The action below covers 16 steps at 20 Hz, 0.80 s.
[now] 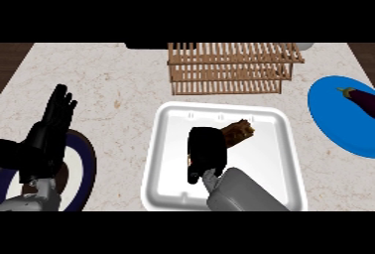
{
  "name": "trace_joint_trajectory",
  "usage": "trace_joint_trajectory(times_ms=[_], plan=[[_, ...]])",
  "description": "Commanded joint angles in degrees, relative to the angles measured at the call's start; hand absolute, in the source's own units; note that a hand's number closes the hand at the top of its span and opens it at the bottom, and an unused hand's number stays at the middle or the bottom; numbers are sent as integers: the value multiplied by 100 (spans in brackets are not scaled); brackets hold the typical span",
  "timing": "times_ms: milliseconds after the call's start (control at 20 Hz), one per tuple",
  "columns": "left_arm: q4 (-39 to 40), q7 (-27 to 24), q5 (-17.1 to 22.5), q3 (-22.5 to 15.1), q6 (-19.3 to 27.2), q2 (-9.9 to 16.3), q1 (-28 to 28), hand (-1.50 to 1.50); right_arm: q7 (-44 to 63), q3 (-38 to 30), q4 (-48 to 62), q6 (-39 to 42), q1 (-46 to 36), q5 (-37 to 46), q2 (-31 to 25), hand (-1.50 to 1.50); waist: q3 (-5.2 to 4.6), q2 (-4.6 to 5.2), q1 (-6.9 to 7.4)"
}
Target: Pick the cupcake from the tray and place it in the tiered shelf
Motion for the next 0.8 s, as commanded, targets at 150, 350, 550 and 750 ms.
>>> trace_joint_trajectory(times_ms=[150, 350, 550, 750], plan=[[247, -113, 133, 218, -263, 76, -66, 0, 1144, 460, -1213, -291, -285, -807, 8, 150, 0, 6, 2], [-81, -53, 2, 103, -109, -1, 200, 0, 1351, 146, -2135, -1016, -331, -474, 7, 150, 5, -40, -30], [129, -115, 67, 161, -167, -13, 84, 0, 2040, -399, -2849, -1028, -1079, -248, 6, 150, -3, -58, -86], [199, -262, -42, 102, -131, -77, 137, 0, 2617, -886, -3106, -573, -1532, 420, 5, 150, -9, -57, -131]])
